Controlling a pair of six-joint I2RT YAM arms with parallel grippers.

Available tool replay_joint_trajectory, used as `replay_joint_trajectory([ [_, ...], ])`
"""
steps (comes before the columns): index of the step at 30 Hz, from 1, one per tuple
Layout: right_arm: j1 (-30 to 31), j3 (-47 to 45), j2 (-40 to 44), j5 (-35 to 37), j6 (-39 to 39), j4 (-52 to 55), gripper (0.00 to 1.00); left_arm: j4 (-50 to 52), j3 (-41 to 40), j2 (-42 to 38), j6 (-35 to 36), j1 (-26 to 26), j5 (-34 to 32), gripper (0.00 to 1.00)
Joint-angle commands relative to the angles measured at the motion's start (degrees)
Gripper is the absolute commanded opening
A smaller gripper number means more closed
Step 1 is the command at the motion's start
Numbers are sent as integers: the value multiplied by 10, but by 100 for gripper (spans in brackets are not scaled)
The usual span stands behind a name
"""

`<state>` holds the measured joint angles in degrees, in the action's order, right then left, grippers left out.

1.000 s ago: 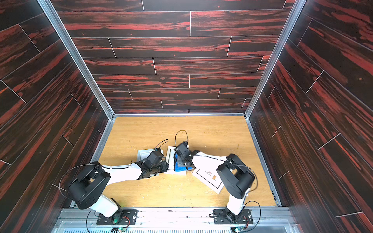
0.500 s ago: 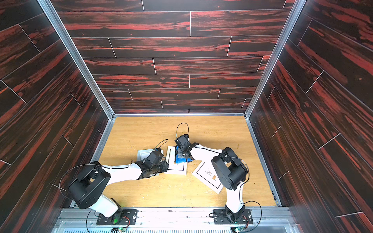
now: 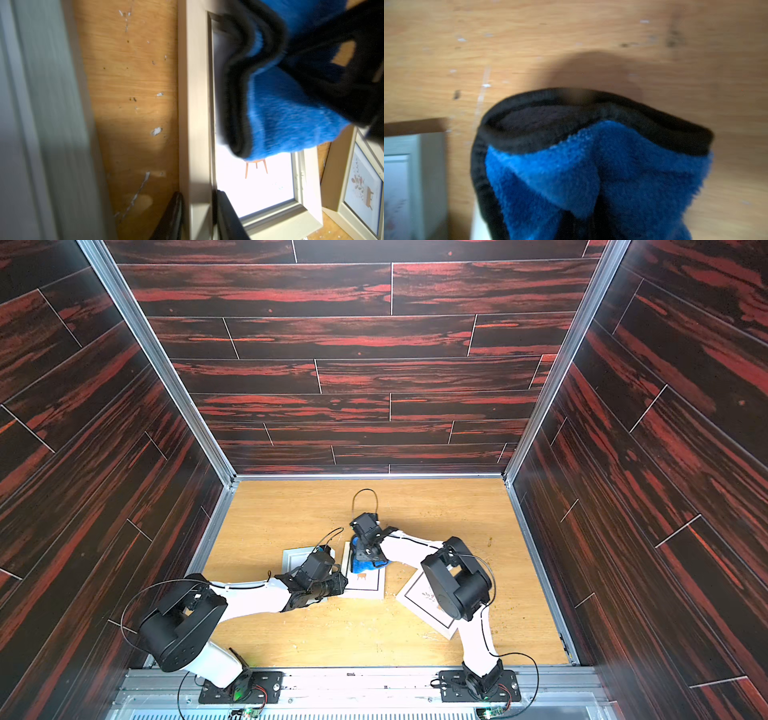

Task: Wipe the picture frame with a cloth
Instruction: Wipe the dirt from the picture frame.

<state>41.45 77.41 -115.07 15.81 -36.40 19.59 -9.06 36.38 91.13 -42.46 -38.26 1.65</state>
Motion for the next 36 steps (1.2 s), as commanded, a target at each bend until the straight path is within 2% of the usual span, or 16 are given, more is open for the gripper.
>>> replay_joint_trajectory([
  [1,-8,-21,9,-10,5,-5,0,49,-21,0,-7,2,-2,13],
  [5,48,49,-36,1,-12,12,0,47,-19,1,-12,3,2,13],
  [7,52,77,-57,3,-18,32,0,46,-23,-5,-16,2,1,13],
  [11,21,27,-25,35,-12,28,0,48,-27,-10,-16,3,0,13],
  [15,-11,-35,13,12,-2,-4,0,38,-30,-5,-18,2,2,13],
  [18,16,-24,3,-1,-11,-24,0,36,-31,-6,-21,2,2,13],
  [23,53,75,-63,-2,-26,23,0,48,-32,-19,-18,2,-3,13],
  [31,-13,-30,12,0,-10,-17,0,37,-35,-13,-22,3,-2,13],
  [36,29,34,-29,-27,-16,-17,0,41,-32,-13,-22,3,-5,13],
])
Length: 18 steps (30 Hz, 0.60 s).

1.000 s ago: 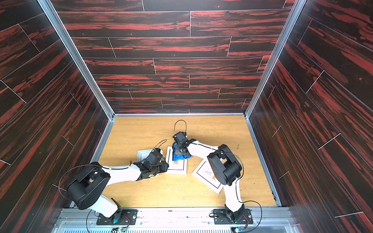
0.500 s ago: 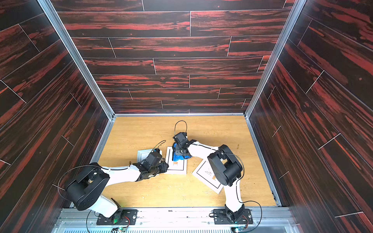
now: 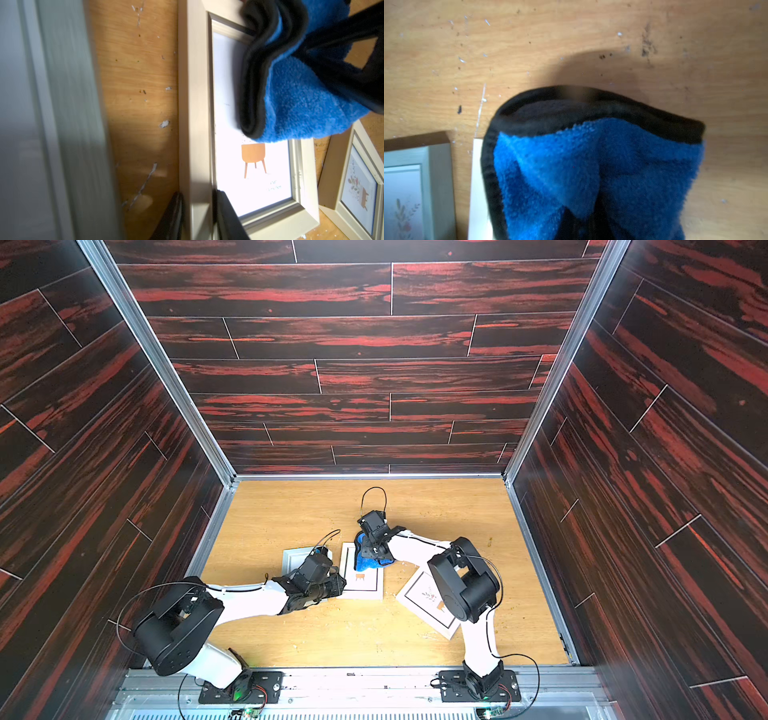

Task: Wipe the picture frame with a cloth
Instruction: Wipe the dirt from the picture frame.

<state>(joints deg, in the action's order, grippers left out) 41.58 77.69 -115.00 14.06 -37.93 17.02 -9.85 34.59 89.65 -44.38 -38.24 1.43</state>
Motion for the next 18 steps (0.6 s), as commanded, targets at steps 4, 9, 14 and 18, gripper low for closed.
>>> replay_joint_trajectory([
  [4,46,89,-71,-4,0,39,0,54,-16,-4,-4,2,-8,13],
  [9,4,25,-34,20,9,34,0,52,-17,-4,-5,2,-10,13],
  [14,-4,-7,-27,-9,2,1,0,51,-14,3,-6,2,-16,12],
  [18,20,-39,-15,-8,-10,12,0,66,-3,1,-2,3,-26,12],
])
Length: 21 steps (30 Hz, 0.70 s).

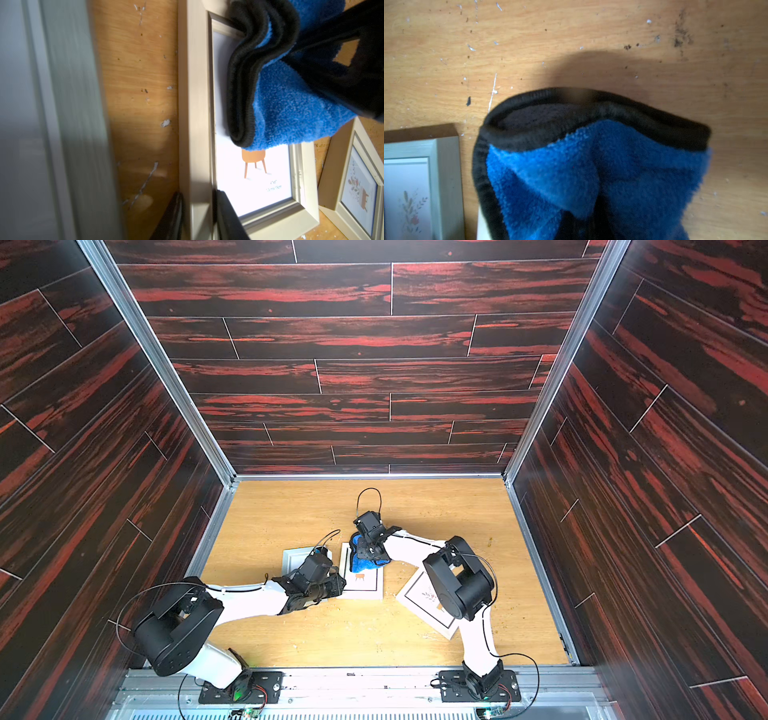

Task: Wipe the picture frame with a cloth
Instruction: Wipe the dirt from the picture frame.

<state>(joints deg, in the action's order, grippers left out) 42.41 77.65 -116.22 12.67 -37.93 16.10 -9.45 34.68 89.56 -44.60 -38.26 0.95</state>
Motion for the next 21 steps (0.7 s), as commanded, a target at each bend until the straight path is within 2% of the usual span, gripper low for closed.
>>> replay_joint_trajectory([
  [1,15,-63,12,5,-9,20,0,62,-4,-1,2,4,-24,12],
  [6,41,-200,124,-33,-4,-11,0,55,-4,2,7,7,-25,12],
  [8,41,-201,121,-44,-9,-22,0,51,1,13,7,8,-19,12],
  [13,-4,-103,55,5,2,-3,0,63,6,6,7,10,-15,12],
  [16,-17,-73,48,35,16,17,0,70,0,-8,8,10,-18,12],
  [21,20,-168,113,7,9,2,0,54,-9,-5,0,12,-23,12],
])
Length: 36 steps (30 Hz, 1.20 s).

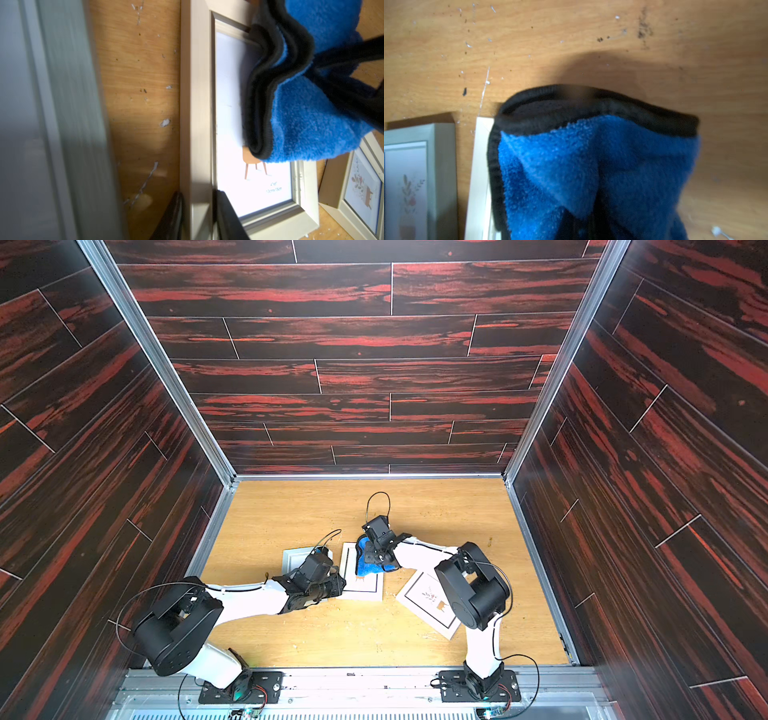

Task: Wipe the picture frame with a cloth
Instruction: Wipe the dirt from the picture frame.

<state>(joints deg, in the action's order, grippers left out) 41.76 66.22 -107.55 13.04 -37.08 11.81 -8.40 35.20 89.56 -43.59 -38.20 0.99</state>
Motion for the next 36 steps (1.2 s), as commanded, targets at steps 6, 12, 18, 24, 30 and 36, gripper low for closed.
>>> replay_joint_trajectory([
  [6,31,-51,24,8,-13,45,0,30,-9,9,-15,13,-8,12],
  [12,16,14,-6,20,2,74,0,29,-6,11,-37,13,1,11],
  [18,75,-77,54,15,-35,77,0,13,5,30,-69,13,-7,11],
  [24,84,-68,37,-16,-52,45,0,13,22,48,-78,12,2,10],
  [30,91,-41,20,-4,-60,68,0,27,20,39,-79,11,-13,10],
  [36,42,-123,72,10,-44,53,0,42,21,33,-74,12,-31,10],
])
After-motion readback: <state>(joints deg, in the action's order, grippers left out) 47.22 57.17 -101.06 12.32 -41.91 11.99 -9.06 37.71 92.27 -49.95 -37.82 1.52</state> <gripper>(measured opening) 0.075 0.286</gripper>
